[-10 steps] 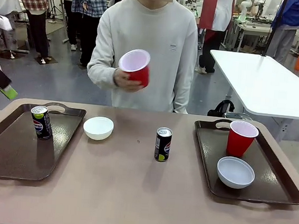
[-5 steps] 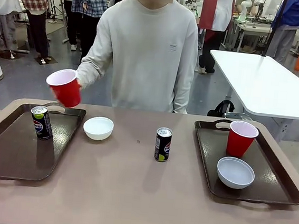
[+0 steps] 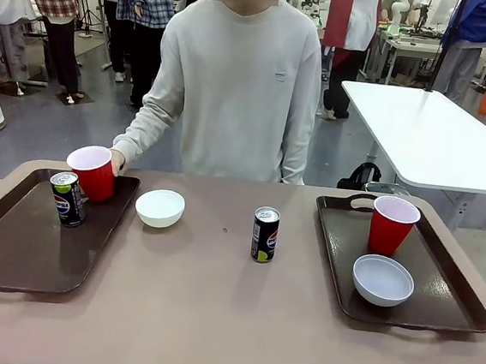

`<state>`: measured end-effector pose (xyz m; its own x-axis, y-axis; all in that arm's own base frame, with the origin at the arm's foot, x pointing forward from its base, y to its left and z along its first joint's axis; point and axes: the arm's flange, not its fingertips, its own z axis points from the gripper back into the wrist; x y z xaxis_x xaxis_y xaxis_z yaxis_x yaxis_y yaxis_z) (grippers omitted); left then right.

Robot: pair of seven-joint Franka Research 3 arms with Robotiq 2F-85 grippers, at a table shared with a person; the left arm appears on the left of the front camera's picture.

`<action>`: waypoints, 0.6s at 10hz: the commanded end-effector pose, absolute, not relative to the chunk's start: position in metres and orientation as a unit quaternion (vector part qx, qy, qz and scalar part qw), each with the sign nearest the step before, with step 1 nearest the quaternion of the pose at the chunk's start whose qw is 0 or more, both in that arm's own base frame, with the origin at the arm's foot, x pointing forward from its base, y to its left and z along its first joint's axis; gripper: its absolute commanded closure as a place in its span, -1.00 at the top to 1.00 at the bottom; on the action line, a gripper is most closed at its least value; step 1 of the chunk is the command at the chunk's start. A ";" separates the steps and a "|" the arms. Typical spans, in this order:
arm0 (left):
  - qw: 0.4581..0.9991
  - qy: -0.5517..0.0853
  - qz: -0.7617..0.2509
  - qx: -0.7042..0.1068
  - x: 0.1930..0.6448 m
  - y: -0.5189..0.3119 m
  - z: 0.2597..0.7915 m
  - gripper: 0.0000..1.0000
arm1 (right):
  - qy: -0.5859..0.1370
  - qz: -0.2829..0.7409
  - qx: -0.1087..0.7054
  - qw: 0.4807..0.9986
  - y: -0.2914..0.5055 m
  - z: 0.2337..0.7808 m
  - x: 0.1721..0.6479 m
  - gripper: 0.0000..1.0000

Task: Prepare tableware on both trays.
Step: Pick up a Picnic Bowl from the table and place it on a Handle tray.

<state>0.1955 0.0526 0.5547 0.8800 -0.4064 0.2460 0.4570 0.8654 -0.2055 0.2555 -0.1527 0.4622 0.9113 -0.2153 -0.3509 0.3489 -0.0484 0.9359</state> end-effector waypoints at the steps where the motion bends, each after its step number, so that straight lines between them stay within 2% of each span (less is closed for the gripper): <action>1: 0.962 -0.109 -0.211 -0.133 0.209 0.051 0.547 1.00 | 0.045 -0.199 0.702 0.682 -0.149 0.463 0.256 1.00; 6: 0.962 -0.105 -0.218 -0.128 0.207 0.054 0.553 1.00 | 0.045 -0.199 0.702 0.682 -0.149 0.463 0.256 1.00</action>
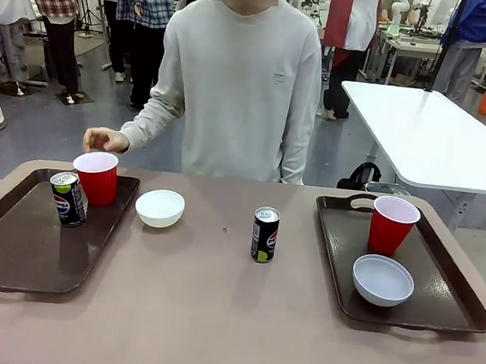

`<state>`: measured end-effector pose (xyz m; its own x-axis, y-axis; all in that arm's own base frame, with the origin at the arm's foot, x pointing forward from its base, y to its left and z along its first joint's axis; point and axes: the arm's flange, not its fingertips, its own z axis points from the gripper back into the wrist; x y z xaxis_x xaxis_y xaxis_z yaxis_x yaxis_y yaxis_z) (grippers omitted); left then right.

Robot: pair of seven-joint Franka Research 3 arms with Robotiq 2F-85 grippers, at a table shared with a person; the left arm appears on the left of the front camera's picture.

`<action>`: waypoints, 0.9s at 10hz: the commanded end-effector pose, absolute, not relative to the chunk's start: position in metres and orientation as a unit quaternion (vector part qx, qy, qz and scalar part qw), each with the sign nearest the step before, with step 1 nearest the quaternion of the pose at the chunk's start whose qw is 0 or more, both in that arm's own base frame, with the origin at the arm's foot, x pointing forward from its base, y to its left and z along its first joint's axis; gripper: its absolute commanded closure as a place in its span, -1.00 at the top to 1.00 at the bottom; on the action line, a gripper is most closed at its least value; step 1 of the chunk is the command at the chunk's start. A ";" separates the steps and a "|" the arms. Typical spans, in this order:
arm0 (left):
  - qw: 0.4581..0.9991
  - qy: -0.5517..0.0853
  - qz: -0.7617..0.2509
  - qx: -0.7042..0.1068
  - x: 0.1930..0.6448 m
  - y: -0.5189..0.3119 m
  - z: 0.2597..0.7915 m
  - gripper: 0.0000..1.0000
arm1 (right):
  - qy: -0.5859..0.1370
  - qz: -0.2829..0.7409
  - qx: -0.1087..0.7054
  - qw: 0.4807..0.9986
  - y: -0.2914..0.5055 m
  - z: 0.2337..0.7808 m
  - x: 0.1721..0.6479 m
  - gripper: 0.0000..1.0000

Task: Prepare tableware on both trays.
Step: Pick up a Picnic Bowl from the table and place it on a Handle tray.

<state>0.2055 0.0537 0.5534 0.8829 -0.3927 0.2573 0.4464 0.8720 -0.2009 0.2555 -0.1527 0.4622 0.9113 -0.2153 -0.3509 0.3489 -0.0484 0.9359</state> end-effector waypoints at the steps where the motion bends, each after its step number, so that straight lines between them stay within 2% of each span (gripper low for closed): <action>1: 0.962 -0.101 -0.228 -0.110 0.221 0.044 0.549 1.00 | 0.045 -0.199 0.702 0.682 -0.149 0.463 0.256 1.00; 6: 0.967 -0.067 -0.245 -0.036 0.294 -0.033 0.529 1.00 | 0.045 -0.199 0.702 0.682 -0.149 0.463 0.256 1.00; 9: 0.970 -0.094 -0.225 0.020 0.324 -0.082 0.517 1.00 | 0.045 -0.199 0.702 0.682 -0.149 0.463 0.256 1.00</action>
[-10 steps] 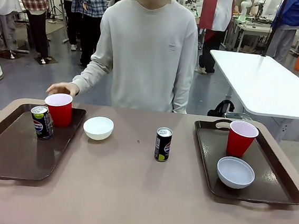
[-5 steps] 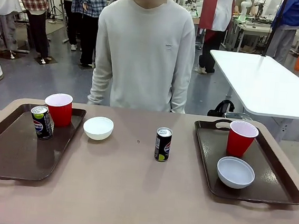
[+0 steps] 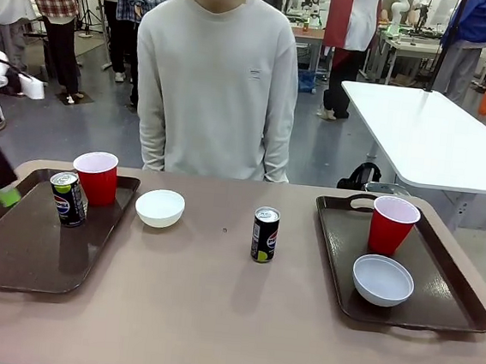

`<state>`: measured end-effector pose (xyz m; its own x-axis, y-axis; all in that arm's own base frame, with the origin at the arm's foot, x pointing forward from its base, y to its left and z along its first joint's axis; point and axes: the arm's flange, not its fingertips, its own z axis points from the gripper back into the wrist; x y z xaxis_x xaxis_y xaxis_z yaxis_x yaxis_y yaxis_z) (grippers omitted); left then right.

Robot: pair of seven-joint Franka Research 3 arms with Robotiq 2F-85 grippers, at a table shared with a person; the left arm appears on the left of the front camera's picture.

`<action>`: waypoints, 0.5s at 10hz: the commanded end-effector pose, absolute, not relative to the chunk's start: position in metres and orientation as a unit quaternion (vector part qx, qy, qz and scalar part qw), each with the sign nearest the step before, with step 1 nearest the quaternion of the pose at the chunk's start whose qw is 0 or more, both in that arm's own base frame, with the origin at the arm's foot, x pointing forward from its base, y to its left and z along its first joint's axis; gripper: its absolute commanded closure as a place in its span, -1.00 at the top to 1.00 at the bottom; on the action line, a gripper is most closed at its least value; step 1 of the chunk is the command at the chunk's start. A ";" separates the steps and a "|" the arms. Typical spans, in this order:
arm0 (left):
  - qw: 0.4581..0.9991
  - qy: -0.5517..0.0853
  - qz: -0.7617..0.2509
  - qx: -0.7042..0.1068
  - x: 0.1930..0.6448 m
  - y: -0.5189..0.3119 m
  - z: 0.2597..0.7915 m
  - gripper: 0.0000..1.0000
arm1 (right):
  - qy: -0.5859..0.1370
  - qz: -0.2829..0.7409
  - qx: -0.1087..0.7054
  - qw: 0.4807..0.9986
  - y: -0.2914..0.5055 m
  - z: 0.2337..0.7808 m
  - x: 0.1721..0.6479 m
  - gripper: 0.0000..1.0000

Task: Prepare tableware on both trays.
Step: Pick up a Picnic Bowl from the table and place it on a Handle tray.

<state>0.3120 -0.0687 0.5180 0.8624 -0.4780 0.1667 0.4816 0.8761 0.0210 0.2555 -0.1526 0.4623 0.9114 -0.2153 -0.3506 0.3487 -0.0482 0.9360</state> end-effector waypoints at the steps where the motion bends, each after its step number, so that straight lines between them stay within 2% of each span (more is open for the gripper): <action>1: 0.970 -0.116 -0.210 0.033 0.335 -0.099 0.512 1.00 | 0.045 -0.199 0.702 0.682 -0.149 0.463 0.256 1.00; 2: 0.972 -0.133 -0.192 0.025 0.345 -0.110 0.507 1.00 | 0.045 -0.199 0.702 0.682 -0.149 0.463 0.256 1.00; 3: 0.967 -0.105 -0.232 0.008 0.329 -0.097 0.513 1.00 | 0.045 -0.199 0.702 0.682 -0.149 0.463 0.256 1.00; 5: 0.967 -0.105 -0.232 0.008 0.329 -0.097 0.513 1.00 | 0.045 -0.199 0.702 0.682 -0.149 0.463 0.256 1.00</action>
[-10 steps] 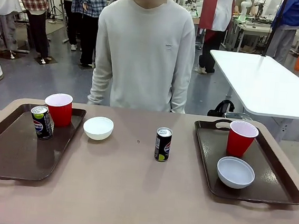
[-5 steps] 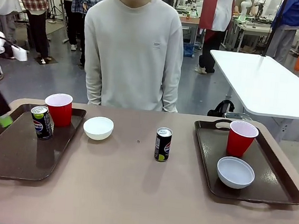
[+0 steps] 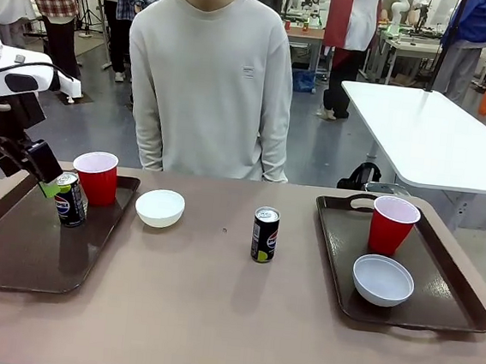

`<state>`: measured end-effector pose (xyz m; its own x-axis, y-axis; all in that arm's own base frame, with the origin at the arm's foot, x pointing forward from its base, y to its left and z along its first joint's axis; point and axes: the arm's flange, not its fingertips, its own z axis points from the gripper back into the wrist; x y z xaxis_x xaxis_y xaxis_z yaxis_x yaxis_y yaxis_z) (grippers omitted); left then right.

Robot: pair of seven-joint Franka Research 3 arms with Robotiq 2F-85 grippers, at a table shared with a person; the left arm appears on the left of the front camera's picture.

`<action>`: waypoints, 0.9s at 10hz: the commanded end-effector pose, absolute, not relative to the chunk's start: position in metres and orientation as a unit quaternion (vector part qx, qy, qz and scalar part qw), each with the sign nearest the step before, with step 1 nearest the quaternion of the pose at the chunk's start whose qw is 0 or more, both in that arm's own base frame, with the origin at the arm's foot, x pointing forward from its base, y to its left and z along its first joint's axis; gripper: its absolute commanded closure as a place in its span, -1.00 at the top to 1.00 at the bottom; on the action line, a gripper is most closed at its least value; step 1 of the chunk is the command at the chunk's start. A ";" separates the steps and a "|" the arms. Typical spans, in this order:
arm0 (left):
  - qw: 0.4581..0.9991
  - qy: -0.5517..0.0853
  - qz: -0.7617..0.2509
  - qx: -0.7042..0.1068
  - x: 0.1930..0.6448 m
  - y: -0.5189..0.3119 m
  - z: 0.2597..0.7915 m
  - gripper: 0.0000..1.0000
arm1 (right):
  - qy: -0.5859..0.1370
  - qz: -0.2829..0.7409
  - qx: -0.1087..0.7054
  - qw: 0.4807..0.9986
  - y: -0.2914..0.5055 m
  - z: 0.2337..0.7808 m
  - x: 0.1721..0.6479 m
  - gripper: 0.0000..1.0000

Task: Prepare tableware on both trays.
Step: Pick up a Picnic Bowl from the table and place it on a Handle tray.

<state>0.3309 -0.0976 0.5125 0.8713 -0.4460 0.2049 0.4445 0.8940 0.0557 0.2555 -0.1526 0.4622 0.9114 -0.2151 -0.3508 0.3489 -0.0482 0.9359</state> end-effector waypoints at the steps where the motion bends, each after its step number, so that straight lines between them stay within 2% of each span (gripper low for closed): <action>1: 0.967 -0.105 -0.232 0.008 0.329 -0.097 0.513 1.00 | 0.045 -0.199 0.702 0.682 -0.149 0.463 0.256 1.00; 2: 0.967 -0.107 -0.230 0.003 0.331 -0.098 0.512 1.00 | 0.045 -0.199 0.702 0.682 -0.149 0.463 0.256 1.00; 3: 0.976 -0.099 -0.191 0.029 0.352 -0.114 0.507 1.00 | 0.045 -0.199 0.702 0.682 -0.149 0.463 0.256 1.00; 4: 0.985 -0.081 -0.155 0.007 0.388 -0.129 0.497 1.00 | 0.045 -0.199 0.702 0.682 -0.149 0.463 0.256 1.00; 6: 0.989 -0.094 -0.107 -0.043 0.443 -0.147 0.478 1.00 | 0.045 -0.199 0.702 0.682 -0.149 0.463 0.256 1.00; 9: 0.994 -0.104 -0.033 -0.031 0.482 -0.191 0.454 1.00 | 0.045 -0.199 0.702 0.682 -0.149 0.463 0.256 1.00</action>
<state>0.4785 -0.1721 0.4481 0.9735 -0.1166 0.1969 0.1357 0.9870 -0.0865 0.2555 -0.1526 0.4623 0.9114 -0.2151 -0.3507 0.3488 -0.0481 0.9360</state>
